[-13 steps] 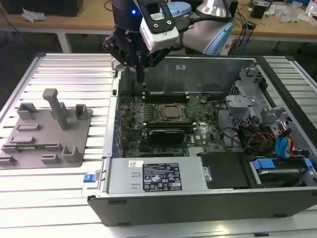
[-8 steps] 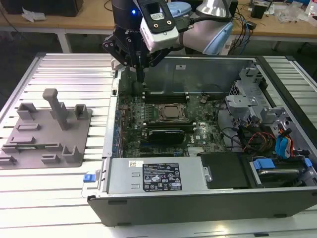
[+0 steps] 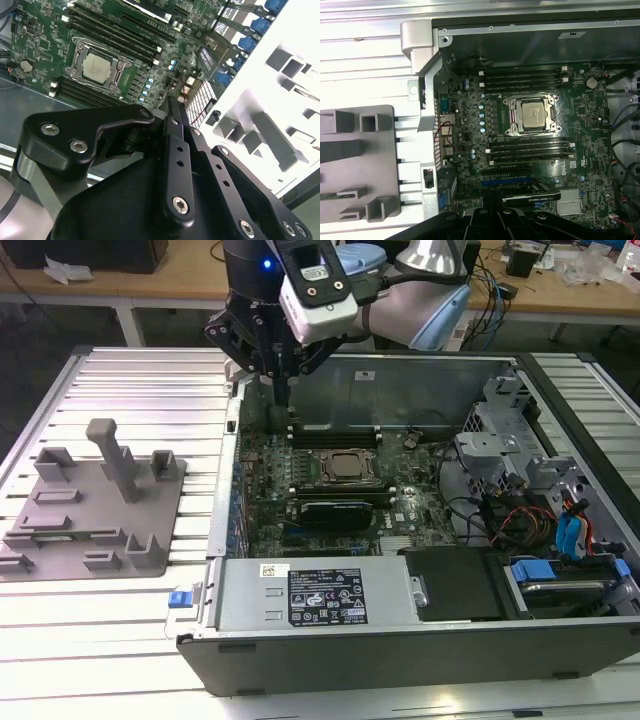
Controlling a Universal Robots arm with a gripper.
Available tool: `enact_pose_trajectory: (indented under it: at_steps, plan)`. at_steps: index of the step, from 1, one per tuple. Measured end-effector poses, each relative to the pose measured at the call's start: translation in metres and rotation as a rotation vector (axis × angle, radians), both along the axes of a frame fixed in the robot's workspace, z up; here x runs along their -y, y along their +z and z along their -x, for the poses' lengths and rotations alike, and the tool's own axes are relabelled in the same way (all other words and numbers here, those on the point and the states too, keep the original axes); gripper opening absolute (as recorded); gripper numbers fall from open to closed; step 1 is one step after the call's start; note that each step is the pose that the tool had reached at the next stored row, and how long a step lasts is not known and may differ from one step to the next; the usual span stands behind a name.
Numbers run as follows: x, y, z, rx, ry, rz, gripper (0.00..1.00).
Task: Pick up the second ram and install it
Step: 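Reach for the second ram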
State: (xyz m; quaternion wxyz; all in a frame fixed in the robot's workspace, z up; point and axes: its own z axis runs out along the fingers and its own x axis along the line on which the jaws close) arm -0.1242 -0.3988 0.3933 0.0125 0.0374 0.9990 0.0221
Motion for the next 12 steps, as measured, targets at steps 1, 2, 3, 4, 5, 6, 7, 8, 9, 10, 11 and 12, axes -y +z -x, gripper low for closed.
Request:
enact_pose_trajectory:
  at_steps: [1,2,3,4,5,6,7,8,9,10,11,12]
  plan:
    - [0.0,0.0,0.0,0.0,0.0,0.0,0.08]
    - [0.0,0.0,0.001,-0.0001,0.0,0.0,0.08]
    - [0.0,-0.0001,0.001,0.0,0.0,0.0,0.08]
    - [0.0,-0.0001,0.001,0.0,0.0,0.0,0.08]
    - [0.0,-0.0001,0.002,0.0,0.0,0.0,0.08]
    - [0.0,-0.0001,0.002,0.0,0.0,0.0,0.08]
    - [0.0,-0.0001,0.003,0.0,0.0,0.0,0.08]
    - [0.0,-0.0001,0.006,0.0,0.0,0.0,0.08]
    - [0.0,-0.0001,0.007,0.0,0.0,0.0,0.08]
    - [0.0,-0.0001,0.008,-0.0001,0.0,0.0,0.08]
    - [0.0,-0.0001,0.011,0.0001,0.0,0.0,0.08]
    - [0.0,-0.0001,0.013,0.0002,0.0,0.0,0.08]
